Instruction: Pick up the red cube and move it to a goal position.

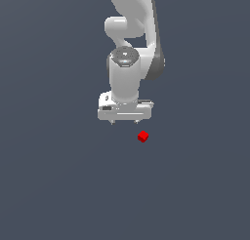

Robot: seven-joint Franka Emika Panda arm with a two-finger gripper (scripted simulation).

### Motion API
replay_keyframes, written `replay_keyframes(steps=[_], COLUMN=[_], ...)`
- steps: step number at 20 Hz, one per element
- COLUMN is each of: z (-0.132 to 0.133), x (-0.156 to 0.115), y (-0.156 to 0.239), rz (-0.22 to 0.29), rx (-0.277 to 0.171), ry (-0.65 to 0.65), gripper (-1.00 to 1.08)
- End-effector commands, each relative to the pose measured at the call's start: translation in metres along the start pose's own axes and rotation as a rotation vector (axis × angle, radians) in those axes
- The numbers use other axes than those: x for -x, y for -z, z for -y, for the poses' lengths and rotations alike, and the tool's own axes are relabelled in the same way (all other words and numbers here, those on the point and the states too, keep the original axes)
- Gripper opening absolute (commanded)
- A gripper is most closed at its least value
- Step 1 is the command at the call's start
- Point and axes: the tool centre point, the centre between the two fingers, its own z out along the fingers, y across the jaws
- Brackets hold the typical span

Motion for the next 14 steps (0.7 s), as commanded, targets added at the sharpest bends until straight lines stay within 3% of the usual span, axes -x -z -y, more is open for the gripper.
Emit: replay_keyframes(steps=[1,14], z=[0.000,0.012], x=[0.000,0.006], y=[0.000,-0.020], rz=[0.000,-0.001], rx=[0.000,-0.001], ry=[0.000,-0.097], gripper=[1.00,1.00])
